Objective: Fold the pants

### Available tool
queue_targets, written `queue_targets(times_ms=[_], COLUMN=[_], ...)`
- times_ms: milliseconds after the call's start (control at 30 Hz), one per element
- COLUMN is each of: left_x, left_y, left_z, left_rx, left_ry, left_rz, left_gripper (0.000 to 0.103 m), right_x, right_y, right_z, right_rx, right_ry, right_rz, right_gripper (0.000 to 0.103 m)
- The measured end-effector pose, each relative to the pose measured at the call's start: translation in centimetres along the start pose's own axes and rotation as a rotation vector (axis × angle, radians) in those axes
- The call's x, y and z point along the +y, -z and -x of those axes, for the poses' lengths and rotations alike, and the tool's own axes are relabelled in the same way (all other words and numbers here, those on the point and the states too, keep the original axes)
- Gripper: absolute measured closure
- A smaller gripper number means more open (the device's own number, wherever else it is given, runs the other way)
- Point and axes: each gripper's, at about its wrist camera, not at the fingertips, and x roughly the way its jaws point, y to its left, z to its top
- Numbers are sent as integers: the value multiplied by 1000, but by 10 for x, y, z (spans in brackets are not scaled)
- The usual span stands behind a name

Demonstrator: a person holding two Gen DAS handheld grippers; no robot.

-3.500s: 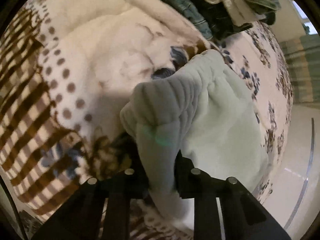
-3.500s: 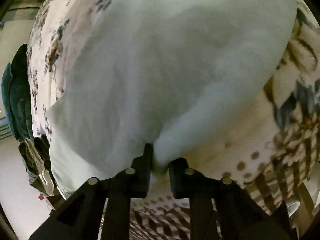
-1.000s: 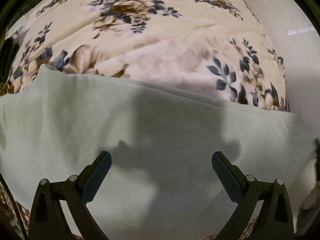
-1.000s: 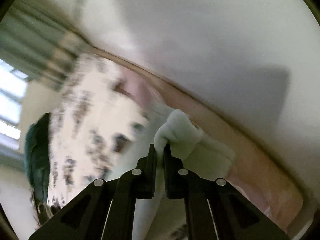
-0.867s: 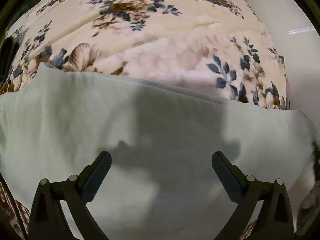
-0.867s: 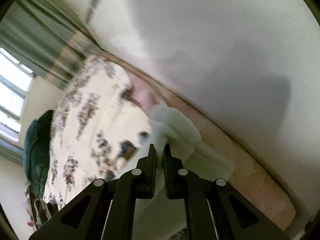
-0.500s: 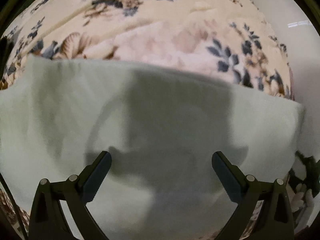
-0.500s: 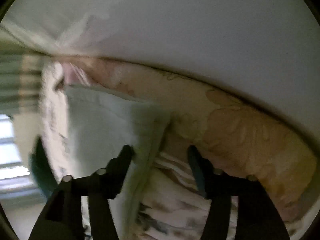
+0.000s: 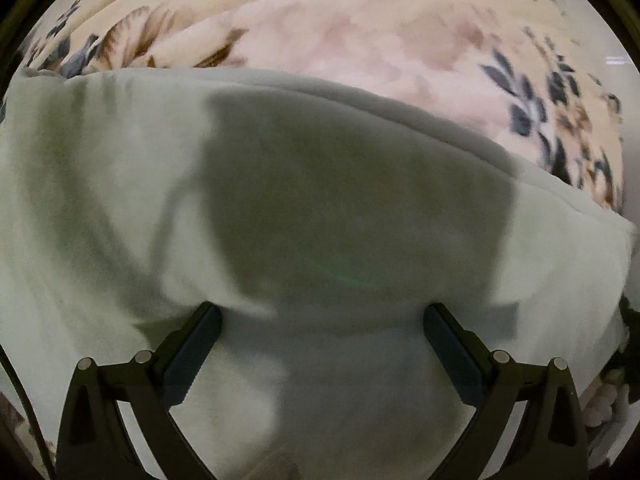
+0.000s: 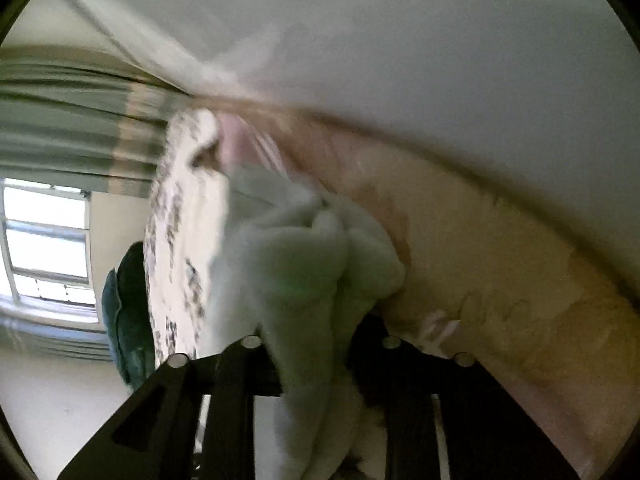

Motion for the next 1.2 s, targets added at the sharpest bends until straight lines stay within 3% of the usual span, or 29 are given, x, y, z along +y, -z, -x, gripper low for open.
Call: queue_targets(times_ms=[100,200,300,433,567,733,867,1100,1200], left_x=[2,10,22,49,87,148,212,298,313], left_y=[-6,-3,2,11,23,45,63,92,91], left_z=[6,24,46,76,115,141,164,175,171], left_rx=[20,-26,-77,-115,-161,-196,-212,-214,-208], left_ry=[13,69,53,51,44,43,40,5,15], left_rz=[43,69,49,76,107,172,249,354,364], left_gripper=[0,0,0,0,0,0,0,0,0], right_x=[-20,-1,19,83,168,255,298,303,289], right_y=[-6,-6,0,21,59,146,254,449,492], right_z=[-17,-5,29,61,51,9,-49,-144,-170], right_rx=[34,-8,-107,-123,-79,-1,120,332,330], right_ry=[-96,-32,-34,-27,2,93,173,271,373], right_rz=[-94,-31,-25,132,318,572,768,1112,1239], right_gripper=[72,83,85,85,84,84,84,84,81])
